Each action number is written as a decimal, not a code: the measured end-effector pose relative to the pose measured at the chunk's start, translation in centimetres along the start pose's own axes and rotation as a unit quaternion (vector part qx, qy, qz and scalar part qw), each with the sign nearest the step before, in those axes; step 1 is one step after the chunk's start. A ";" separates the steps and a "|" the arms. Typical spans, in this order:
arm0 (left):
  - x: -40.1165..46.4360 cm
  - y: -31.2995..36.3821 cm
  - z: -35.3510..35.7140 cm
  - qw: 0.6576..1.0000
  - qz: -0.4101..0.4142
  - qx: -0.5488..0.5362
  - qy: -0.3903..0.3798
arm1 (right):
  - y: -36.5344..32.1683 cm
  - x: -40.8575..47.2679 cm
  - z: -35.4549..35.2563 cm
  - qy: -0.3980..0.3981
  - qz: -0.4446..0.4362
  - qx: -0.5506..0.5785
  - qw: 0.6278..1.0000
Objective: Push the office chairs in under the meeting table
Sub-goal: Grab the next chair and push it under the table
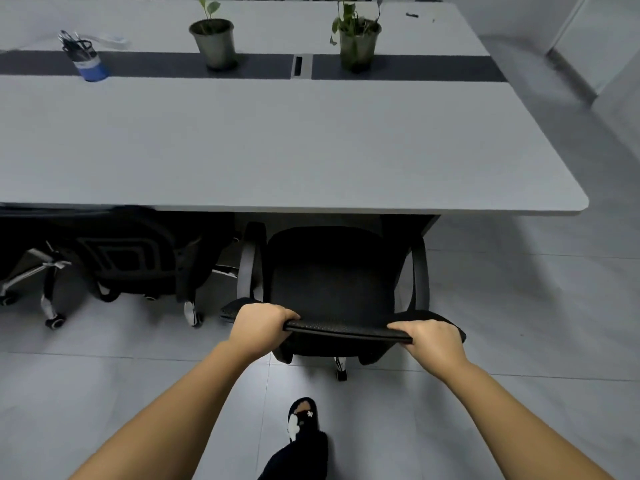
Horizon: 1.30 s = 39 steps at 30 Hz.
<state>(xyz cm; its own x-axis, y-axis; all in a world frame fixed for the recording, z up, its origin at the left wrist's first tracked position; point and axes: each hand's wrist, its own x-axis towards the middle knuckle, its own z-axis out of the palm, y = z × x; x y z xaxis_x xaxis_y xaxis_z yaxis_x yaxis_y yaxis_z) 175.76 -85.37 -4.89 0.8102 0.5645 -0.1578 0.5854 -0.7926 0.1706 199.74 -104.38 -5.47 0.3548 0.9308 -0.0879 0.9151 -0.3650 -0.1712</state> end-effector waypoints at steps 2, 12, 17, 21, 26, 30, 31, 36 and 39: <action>2.2 -1.2 -1.1 1.000 0.005 0.018 -0.016 | -0.3 2.3 -0.3 -0.030 -0.001 -0.001 1.000; 10.3 -5.1 -4.0 0.998 -0.011 0.042 -0.047 | 0.5 12.1 -1.9 -0.047 -0.021 -0.009 0.999; 13.6 -5.7 -4.6 0.998 -0.031 0.038 -0.044 | 2.3 16.5 -2.8 -0.108 -0.030 -0.005 0.994; 16.4 -5.6 -5.2 0.997 -0.057 0.029 -0.041 | 4.0 20.1 -3.5 -0.129 -0.046 -0.002 0.991; 18.8 -6.6 -5.7 0.997 -0.070 0.015 -0.042 | 4.8 23.4 -3.3 -0.120 -0.061 0.012 0.991; 20.7 -8.6 -5.6 0.997 -0.061 0.014 -0.044 | 4.6 25.1 -3.2 -0.086 -0.074 0.041 0.993; 20.9 -9.3 -5.6 0.997 -0.058 0.011 -0.045 | 4.3 25.4 -3.0 -0.074 -0.073 0.050 0.993; 20.7 -11.4 -5.1 0.999 -0.040 -0.008 -0.016 | 2.5 25.6 -2.6 -0.061 -0.059 0.039 0.996; 20.7 -11.4 -4.8 0.999 -0.032 -0.016 -0.003 | 2.2 25.6 -3.0 -0.084 -0.036 0.026 0.995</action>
<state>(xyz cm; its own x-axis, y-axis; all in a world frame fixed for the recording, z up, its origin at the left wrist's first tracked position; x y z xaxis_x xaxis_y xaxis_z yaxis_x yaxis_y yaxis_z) 186.04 -63.56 -5.44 0.7709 0.6124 -0.1751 0.6368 -0.7471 0.1908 211.37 -81.28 -5.12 0.2469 0.9399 -0.2357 0.9244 -0.3014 -0.2337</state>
